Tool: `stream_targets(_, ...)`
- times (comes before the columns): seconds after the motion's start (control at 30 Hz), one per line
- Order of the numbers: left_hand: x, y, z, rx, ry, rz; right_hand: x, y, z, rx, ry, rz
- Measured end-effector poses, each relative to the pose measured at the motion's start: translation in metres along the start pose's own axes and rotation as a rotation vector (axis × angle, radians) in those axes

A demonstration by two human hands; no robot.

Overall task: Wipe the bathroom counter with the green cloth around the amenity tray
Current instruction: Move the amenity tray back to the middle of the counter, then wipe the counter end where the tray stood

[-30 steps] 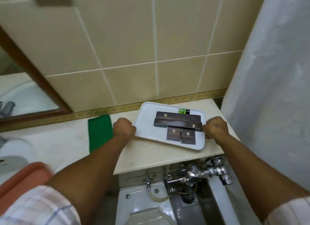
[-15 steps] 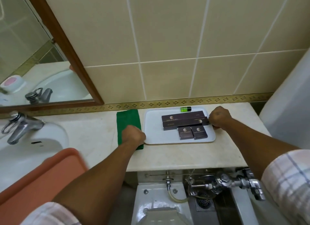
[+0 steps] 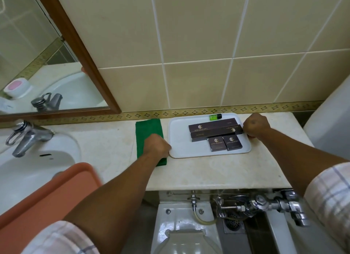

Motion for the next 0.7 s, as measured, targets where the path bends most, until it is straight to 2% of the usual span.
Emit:
stream_targets(0.17, -0.015, -0.048, 0.033, 0.193, 0.012, 0.086, -0.012, 0.005, -0.067, 0.192, -0.018, 0.347)
stream_targets(0.2, -0.020, -0.053, 0.039, 0.187, -0.024, 0.116, -0.023, 0.024, -0.094, 0.154, -0.056, 0.405)
stream_targets(0.27, -0.024, -0.058, 0.049, 0.144, -0.099, 0.107, -0.049, 0.077, -0.154, -0.085, -0.099, 0.482)
stream_targets(0.33, -0.022, -0.063, 0.053, 0.111, -0.128, 0.054, -0.070, 0.133, -0.208, -0.364, 0.023, 0.554)
stream_targets(0.47, -0.025, -0.066, 0.059, 0.066, -0.166, -0.090, -0.104, 0.182, -0.251, -0.633, 0.394, 0.776)
stream_targets(0.57, -0.036, -0.062, 0.068, 0.028, -0.195, -0.303, -0.128, 0.195, -0.255, -0.683, 0.608, 0.974)
stream_targets(0.7, -0.045, -0.062, 0.068, 0.008, -0.151, -0.524, -0.140, 0.205, -0.266, -0.747, 0.709, 1.134)
Point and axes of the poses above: each hand's wrist, its own z-axis towards the middle knuckle, its own y-axis out of the palm, x = y × z, the point moved 4 cm from there along z, towards the middle knuckle, and after that the axes turned 6 degrees about y, right-handed, at the moved point
